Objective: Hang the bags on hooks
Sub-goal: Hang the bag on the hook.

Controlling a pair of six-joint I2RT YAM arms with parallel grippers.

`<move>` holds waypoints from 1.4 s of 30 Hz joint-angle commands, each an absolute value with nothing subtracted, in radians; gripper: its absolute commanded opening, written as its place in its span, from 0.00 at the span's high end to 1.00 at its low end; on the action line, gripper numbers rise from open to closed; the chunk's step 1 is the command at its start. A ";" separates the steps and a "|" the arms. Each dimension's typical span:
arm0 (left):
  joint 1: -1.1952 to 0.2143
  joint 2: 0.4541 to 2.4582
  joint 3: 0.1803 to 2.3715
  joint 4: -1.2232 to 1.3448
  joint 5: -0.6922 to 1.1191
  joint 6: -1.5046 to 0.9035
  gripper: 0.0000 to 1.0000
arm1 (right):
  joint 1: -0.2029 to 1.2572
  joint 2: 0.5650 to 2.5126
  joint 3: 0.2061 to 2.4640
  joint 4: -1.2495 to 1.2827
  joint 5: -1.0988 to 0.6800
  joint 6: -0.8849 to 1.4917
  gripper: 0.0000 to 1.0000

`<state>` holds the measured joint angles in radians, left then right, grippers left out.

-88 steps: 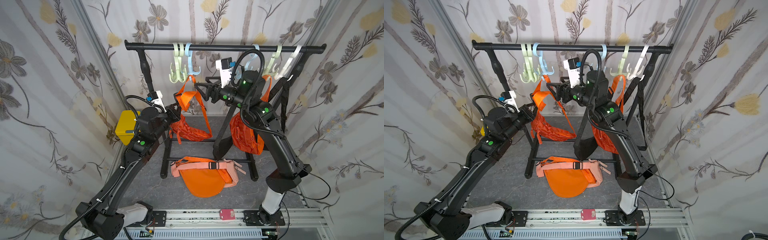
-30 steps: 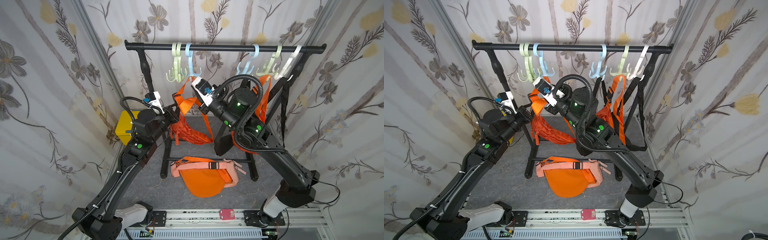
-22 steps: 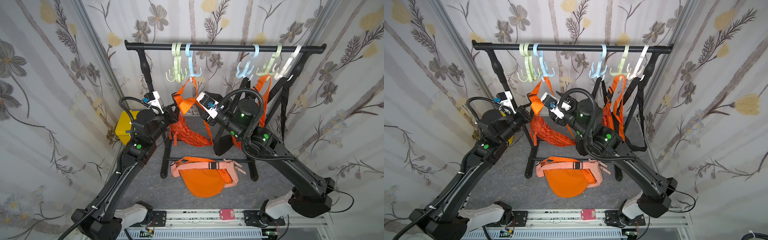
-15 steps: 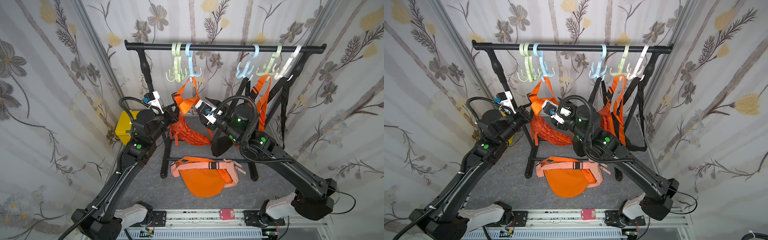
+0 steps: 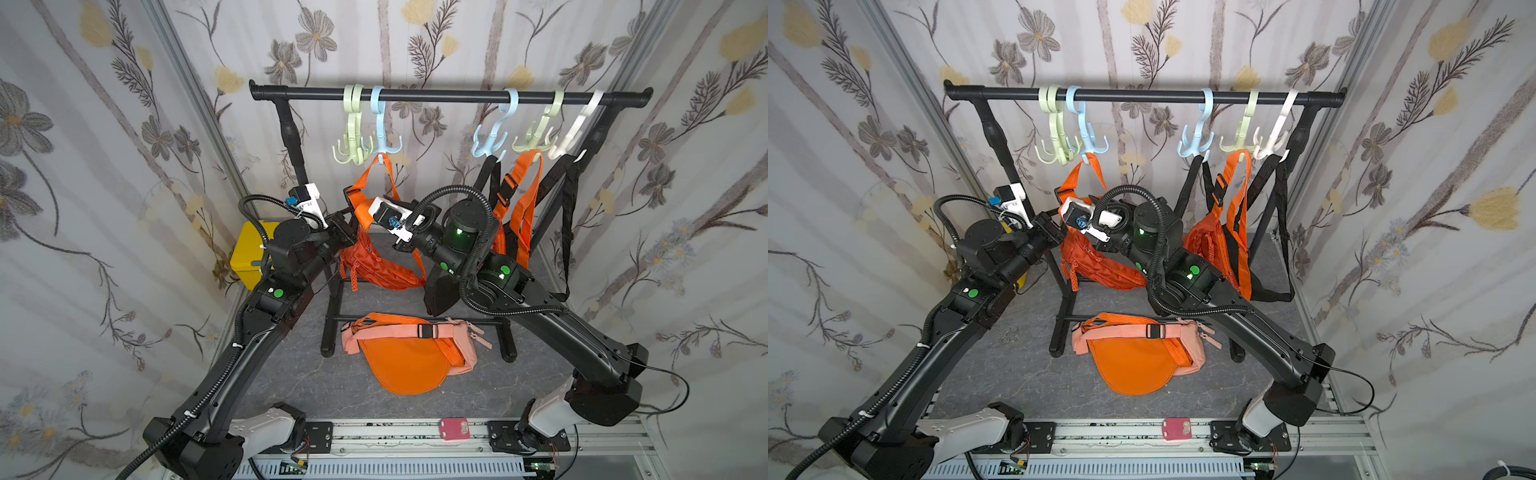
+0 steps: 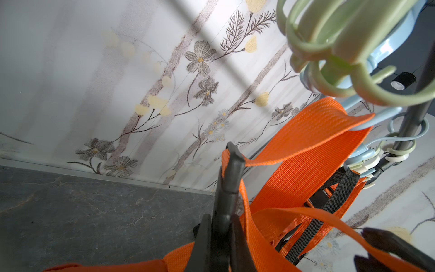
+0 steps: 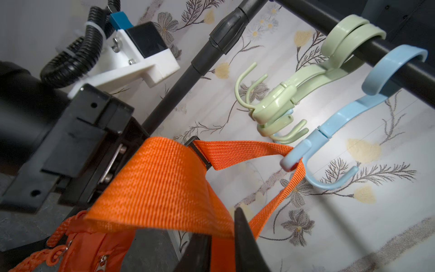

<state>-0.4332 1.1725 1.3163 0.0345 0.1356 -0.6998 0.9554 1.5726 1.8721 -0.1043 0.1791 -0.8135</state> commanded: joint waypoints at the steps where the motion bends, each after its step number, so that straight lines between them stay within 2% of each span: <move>1: -0.433 1.172 1.315 0.101 0.144 -0.713 1.00 | 0.957 1.589 1.913 -0.105 0.149 -0.831 1.00; 9: -0.433 1.169 1.313 0.103 0.152 -0.712 1.00 | 0.939 1.589 2.014 -0.009 0.194 -0.716 1.00; 22: -0.438 1.173 1.326 0.107 0.197 -0.718 1.00 | 0.939 1.820 2.362 -0.059 0.402 -0.742 1.00; 33: -0.461 1.208 1.348 0.081 0.225 -0.709 1.00 | 0.953 1.905 2.419 -0.001 0.585 -0.865 1.00; 42: -0.469 1.219 1.350 0.077 0.222 -0.704 1.00 | 0.935 1.872 2.422 -0.041 0.543 -0.817 1.00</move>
